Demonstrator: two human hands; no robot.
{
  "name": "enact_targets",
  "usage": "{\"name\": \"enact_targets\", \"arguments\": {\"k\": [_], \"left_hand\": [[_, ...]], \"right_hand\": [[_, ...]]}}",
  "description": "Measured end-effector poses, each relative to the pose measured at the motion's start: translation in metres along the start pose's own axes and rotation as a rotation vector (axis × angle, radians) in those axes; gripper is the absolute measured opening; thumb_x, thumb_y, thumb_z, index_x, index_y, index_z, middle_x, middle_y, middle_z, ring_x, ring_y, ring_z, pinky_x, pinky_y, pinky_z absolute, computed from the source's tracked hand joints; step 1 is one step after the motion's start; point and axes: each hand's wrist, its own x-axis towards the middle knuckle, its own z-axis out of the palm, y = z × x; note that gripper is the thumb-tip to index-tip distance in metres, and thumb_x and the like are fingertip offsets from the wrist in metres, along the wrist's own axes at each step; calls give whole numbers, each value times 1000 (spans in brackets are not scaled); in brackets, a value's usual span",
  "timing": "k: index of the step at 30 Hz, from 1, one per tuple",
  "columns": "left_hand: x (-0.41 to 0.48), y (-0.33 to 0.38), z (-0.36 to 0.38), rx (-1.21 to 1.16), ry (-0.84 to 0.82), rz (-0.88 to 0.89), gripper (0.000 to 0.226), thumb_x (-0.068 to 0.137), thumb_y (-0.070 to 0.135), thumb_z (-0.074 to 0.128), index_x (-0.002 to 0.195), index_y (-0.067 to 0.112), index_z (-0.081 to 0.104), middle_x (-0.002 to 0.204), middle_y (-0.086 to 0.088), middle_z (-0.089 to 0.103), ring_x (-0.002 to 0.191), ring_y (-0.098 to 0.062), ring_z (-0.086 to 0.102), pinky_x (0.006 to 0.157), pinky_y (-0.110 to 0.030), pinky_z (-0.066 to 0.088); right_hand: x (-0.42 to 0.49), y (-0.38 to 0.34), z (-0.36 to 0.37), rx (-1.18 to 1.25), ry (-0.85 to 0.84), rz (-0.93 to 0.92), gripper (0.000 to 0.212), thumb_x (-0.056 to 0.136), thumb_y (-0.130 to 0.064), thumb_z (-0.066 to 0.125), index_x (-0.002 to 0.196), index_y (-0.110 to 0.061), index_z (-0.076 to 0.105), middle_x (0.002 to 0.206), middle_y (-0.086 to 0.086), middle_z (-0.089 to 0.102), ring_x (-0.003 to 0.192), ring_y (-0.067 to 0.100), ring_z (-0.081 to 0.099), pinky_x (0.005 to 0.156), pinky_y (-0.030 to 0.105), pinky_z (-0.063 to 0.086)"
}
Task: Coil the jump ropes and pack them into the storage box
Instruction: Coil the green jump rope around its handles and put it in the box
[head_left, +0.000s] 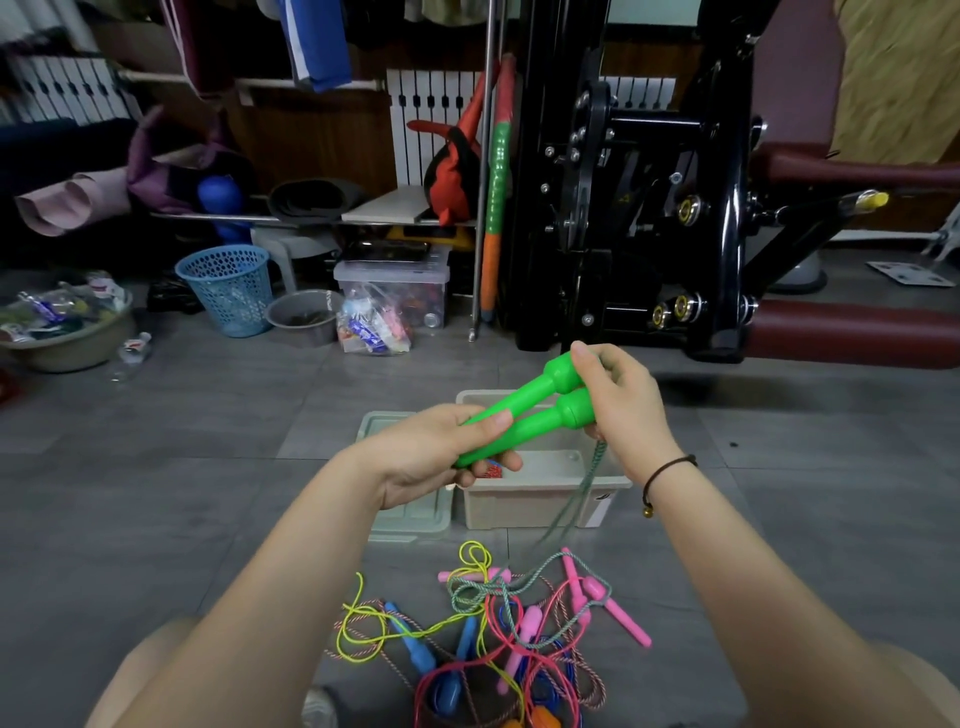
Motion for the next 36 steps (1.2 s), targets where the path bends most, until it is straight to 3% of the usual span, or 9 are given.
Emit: {"name": "enact_targets", "arguments": {"k": [5,9,12,19,23,28,30,33,36], "left_hand": [[-1,0,-4,-36,-25,-10,29,96,10,49,122,-1,53,92,-11,62,62,-7,44,53,-14,41],[-7,5,-15,-180,-74,-3,35,87,-1,54,122,5,57,105,-15,67,71,-9,61,66,-18,54],[-13,12,-19,-308,-85,-20,45,80,7,58,124,17,59,105,-10,70,79,-23,69,66,-25,58],[-7,5,-1,110,-13,0,21,96,19,50,111,7,59,81,-11,65,51,-5,42,41,-13,32],[-8,4,-2,96,-98,-44,15,95,14,52,102,4,60,71,-5,57,50,-5,42,40,-14,32],[-7,2,5,-5,-127,-22,14,95,14,51,96,5,61,71,-6,53,51,-6,42,39,-13,30],[-6,0,7,-49,-137,-6,12,94,13,51,97,5,60,72,-6,51,52,-6,40,40,-12,30],[-4,-1,5,-155,-145,26,20,92,13,52,106,1,58,72,-4,51,53,-6,38,41,-12,31],[-1,0,3,-307,-102,54,30,87,17,53,110,-2,57,70,-2,51,53,-5,38,41,-11,31]], "right_hand": [[-4,-2,1,64,-110,16,34,84,-55,55,91,-23,63,88,14,68,55,14,53,38,19,32],[-2,-5,-2,-27,-72,-87,11,83,-43,65,88,-33,69,77,-12,66,62,1,53,51,17,37],[-3,-7,-5,-12,-74,-103,6,83,-35,67,86,-32,71,71,-14,63,64,2,54,47,14,41],[-7,-4,1,-62,-72,-123,29,74,-60,59,86,-34,64,85,-3,70,80,18,68,64,33,54],[-8,-9,-3,-85,-98,-115,14,88,-41,59,86,-28,62,80,-1,63,73,21,64,45,19,43],[-9,-13,-5,34,-113,-88,10,91,-31,58,84,-25,62,81,-2,70,66,15,65,43,17,42],[-10,-13,-7,129,-130,-64,23,94,-40,49,88,-21,62,76,-3,68,56,8,60,40,17,38],[-6,-9,-9,430,-225,-28,69,88,-65,13,106,-18,60,75,4,56,47,9,44,41,17,29],[-4,-3,-7,489,-229,-20,65,91,-62,10,112,-22,56,80,2,54,51,12,44,48,23,37]]}}
